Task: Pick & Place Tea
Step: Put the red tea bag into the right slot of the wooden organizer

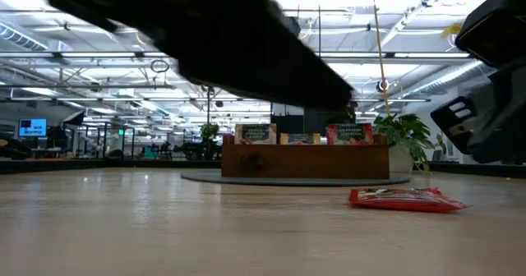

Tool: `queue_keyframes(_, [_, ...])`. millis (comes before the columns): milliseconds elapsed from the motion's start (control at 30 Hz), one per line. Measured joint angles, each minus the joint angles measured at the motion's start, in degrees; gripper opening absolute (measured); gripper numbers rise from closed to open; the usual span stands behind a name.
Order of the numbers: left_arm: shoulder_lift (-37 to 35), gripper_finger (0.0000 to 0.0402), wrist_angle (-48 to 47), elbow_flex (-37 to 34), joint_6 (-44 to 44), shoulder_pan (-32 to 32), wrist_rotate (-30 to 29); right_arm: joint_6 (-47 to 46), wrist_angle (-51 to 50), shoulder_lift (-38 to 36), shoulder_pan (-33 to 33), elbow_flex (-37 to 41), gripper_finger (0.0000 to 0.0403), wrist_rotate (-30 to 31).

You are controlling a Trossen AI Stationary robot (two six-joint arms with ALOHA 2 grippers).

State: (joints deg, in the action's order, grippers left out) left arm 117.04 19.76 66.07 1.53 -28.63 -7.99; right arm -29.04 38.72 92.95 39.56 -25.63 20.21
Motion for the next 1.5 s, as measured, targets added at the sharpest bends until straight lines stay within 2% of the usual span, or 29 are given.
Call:
queue_keyframes(100, [3.05, 0.0016, -6.69, 4.91, -0.70, 1.38, -0.10, -0.11, -0.64, 0.00, -0.04, 0.00, 0.0007, 2.53])
queue_keyframes(233, [6.45, 0.0004, -12.32, 9.26, -0.97, 2.75, 0.01, -0.25, -1.06, 0.00, -0.05, 0.02, 0.0007, 2.50])
queue_keyframes(333, [7.65, 0.0012, -12.43, 10.55, -1.11, 3.35, 0.02, 0.00, -1.21, 0.00, -0.08, 0.00, 0.0007, 3.09])
queue_keyframes(467, [7.54, 0.0015, -12.12, 10.93, -1.70, 3.33, -0.34, -1.79, -2.20, -0.06, -0.19, 0.02, 0.0007, 13.02])
queue_keyframes(533, [7.54, 0.0006, -12.32, 11.04, -2.47, 3.26, -1.27, -3.22, -3.10, -0.24, -0.36, 0.01, 0.0007, 14.15])
queue_keyframes(567, [7.54, 0.0005, -12.29, 11.06, -2.86, 3.26, -1.41, -3.69, -3.48, -0.46, -0.55, 0.09, 0.0007, 13.68])
queue_keyframes(700, [7.54, 0.0010, -12.75, 11.09, -3.39, 4.06, -1.68, -6.66, -2.79, -0.46, -2.33, 0.02, 0.0011, 3.88])
queue_keyframes(767, [7.99, 0.0008, -12.39, 11.09, -2.50, 4.79, -1.71, -8.31, -2.58, -0.45, -3.05, 0.02, 0.0019, 1.01])
queue_keyframes(900, [8.69, 0.0006, -12.14, 11.16, -1.85, 5.64, -2.05, -10.59, -3.62, -0.46, -3.66, 0.02, 0.0047, 0.02])
queue_keyframes(1067, [10.33, 0.0005, -11.25, 11.17, -0.60, 6.12, -0.73, -20.08, -8.69, -0.46, -5.01, 0.02, 0.0097, -1.02])
queue_keyframes(1233, [11.12, 0.0010, -11.14, 11.23, 0.06, 6.43, -0.55, -25.80, -8.18, -0.57, -5.60, -0.02, 0.0141, -2.54])
queue_keyframes(1500, [11.69, 0.0009, -11.03, 11.28, 0.42, 6.87, 0.05, -31.48, -5.38, -0.46, -5.79, 0.02, 0.0168, -4.02])
